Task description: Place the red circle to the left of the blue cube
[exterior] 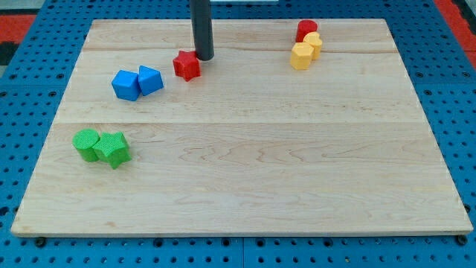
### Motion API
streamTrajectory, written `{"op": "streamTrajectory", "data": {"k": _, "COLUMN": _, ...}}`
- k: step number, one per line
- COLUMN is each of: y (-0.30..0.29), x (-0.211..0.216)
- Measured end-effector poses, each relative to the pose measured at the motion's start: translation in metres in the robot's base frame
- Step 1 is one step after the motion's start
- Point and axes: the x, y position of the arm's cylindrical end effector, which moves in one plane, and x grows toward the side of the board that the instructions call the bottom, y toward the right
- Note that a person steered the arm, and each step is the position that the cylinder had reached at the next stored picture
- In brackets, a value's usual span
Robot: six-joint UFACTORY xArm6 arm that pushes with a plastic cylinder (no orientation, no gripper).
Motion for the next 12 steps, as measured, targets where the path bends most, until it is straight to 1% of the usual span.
{"op": "streamTrajectory", "data": {"k": 2, "y": -0.051, "x": 0.058}}
{"op": "streamTrajectory", "data": {"k": 3, "y": -0.049, "x": 0.060}}
{"op": "streamTrajectory", "data": {"k": 4, "y": 0.013, "x": 0.048}}
{"op": "streamTrajectory", "data": {"k": 5, "y": 0.089, "x": 0.061}}
{"op": "streamTrajectory", "data": {"k": 6, "y": 0.212, "x": 0.036}}
{"op": "streamTrajectory", "data": {"k": 7, "y": 0.262, "x": -0.023}}
{"op": "streamTrajectory", "data": {"k": 8, "y": 0.224, "x": -0.082}}
{"op": "streamTrajectory", "data": {"k": 9, "y": 0.169, "x": -0.073}}
{"op": "streamTrajectory", "data": {"k": 10, "y": 0.154, "x": -0.010}}
{"op": "streamTrajectory", "data": {"k": 11, "y": 0.121, "x": -0.006}}
{"op": "streamTrajectory", "data": {"k": 12, "y": 0.162, "x": -0.049}}
